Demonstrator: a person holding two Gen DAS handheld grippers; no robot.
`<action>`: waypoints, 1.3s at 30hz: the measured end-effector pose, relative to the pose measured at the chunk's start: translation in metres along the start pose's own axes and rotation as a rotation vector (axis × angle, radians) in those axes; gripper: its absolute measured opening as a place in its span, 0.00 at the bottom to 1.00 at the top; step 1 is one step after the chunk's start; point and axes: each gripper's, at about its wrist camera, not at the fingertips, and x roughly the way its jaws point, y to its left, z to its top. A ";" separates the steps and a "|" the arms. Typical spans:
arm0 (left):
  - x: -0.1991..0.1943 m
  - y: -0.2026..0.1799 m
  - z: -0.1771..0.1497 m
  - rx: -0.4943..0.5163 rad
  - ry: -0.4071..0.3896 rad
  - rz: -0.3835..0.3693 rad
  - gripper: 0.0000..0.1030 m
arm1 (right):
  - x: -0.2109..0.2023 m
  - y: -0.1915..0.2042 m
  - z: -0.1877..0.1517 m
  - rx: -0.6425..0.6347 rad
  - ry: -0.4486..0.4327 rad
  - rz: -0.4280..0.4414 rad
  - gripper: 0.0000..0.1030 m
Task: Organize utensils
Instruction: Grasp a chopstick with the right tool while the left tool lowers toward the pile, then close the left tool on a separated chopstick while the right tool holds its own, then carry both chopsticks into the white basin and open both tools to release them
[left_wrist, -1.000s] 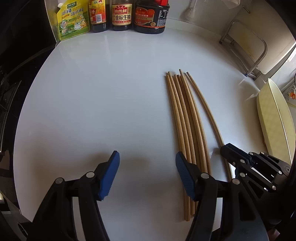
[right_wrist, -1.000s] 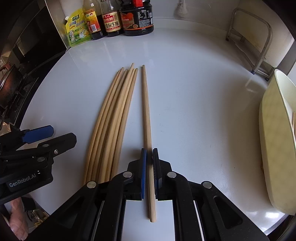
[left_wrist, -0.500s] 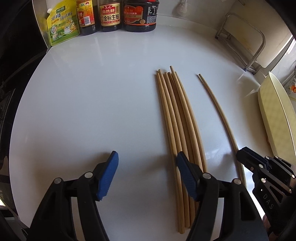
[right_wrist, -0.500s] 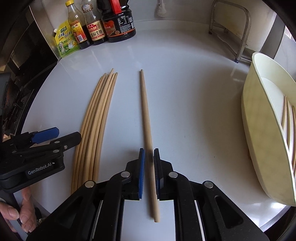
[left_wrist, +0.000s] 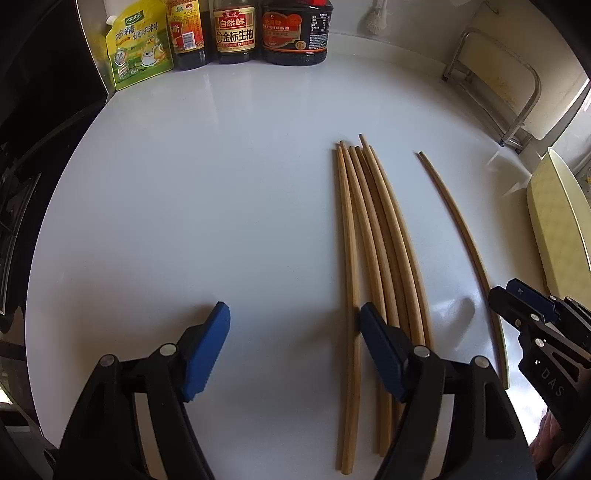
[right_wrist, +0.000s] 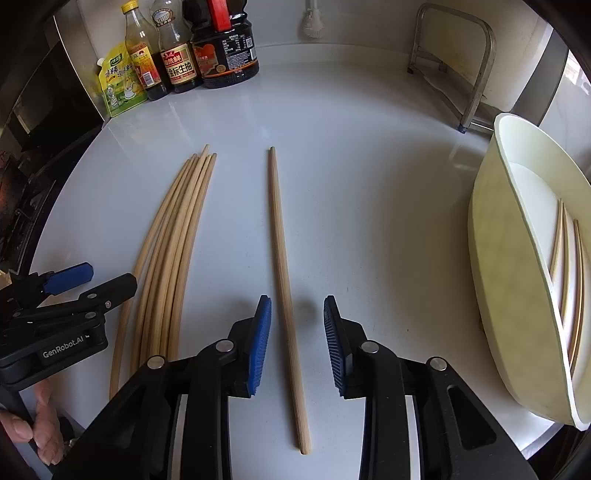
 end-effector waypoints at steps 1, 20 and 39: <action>0.001 -0.002 0.000 0.005 0.001 0.008 0.71 | 0.001 -0.001 0.001 0.001 0.003 0.000 0.28; 0.000 -0.019 0.009 0.067 0.008 0.014 0.08 | 0.013 0.018 0.005 -0.092 -0.002 -0.006 0.06; -0.047 -0.030 0.022 0.178 0.041 -0.065 0.07 | -0.053 -0.006 0.005 0.127 -0.056 0.144 0.06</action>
